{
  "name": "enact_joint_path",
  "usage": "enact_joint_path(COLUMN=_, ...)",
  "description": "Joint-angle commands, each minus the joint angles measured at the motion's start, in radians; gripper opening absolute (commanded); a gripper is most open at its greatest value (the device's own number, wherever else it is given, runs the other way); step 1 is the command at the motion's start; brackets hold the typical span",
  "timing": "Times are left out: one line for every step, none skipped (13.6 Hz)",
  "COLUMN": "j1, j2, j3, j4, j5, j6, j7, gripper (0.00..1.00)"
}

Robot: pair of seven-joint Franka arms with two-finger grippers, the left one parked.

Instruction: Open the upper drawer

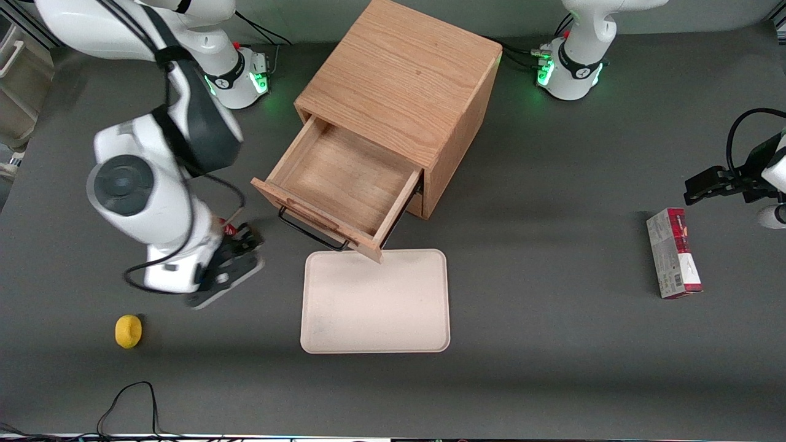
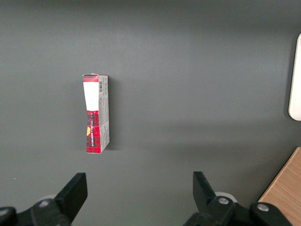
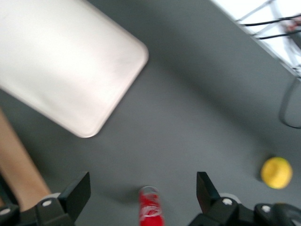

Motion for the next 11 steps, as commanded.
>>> enact_joint_path(j1=0.018, j2=-0.037, j3=-0.016, j4=0.070, j5=-0.025, j6=-0.018, j7=0.001, gripper=1.00)
enact_joint_path(j1=0.017, j2=-0.074, j3=-0.020, j4=0.065, j5=-0.015, j6=-0.027, j7=0.026, gripper=1.00)
enact_joint_path(j1=0.017, j2=-0.105, j3=-0.058, j4=0.052, j5=-0.009, j6=-0.088, j7=0.170, gripper=1.00)
enact_joint_path(j1=0.017, j2=-0.134, j3=-0.079, j4=0.034, j5=0.027, j6=-0.166, j7=0.338, gripper=1.00)
enact_joint_path(j1=0.017, j2=-0.166, j3=-0.088, j4=0.008, j5=0.084, j6=-0.190, j7=0.444, gripper=1.00)
enact_joint_path(j1=0.017, j2=-0.212, j3=-0.109, j4=-0.050, j5=0.116, j6=-0.182, j7=0.505, gripper=1.00)
enact_joint_path(j1=0.017, j2=-0.252, j3=-0.122, j4=-0.110, j5=0.133, j6=-0.169, j7=0.528, gripper=1.00)
enact_joint_path(j1=0.014, j2=-0.312, j3=-0.151, j4=-0.186, j5=0.171, j6=-0.132, j7=0.530, gripper=1.00)
enact_joint_path(j1=0.014, j2=-0.379, j3=-0.181, j4=-0.275, j5=0.208, j6=-0.091, j7=0.530, gripper=1.00)
enact_joint_path(j1=0.014, j2=-0.456, j3=-0.192, j4=-0.387, j5=0.219, j6=-0.040, j7=0.530, gripper=1.00)
enact_joint_path(j1=0.014, j2=-0.541, j3=-0.200, j4=-0.499, j5=0.219, j6=0.017, j7=0.530, gripper=1.00)
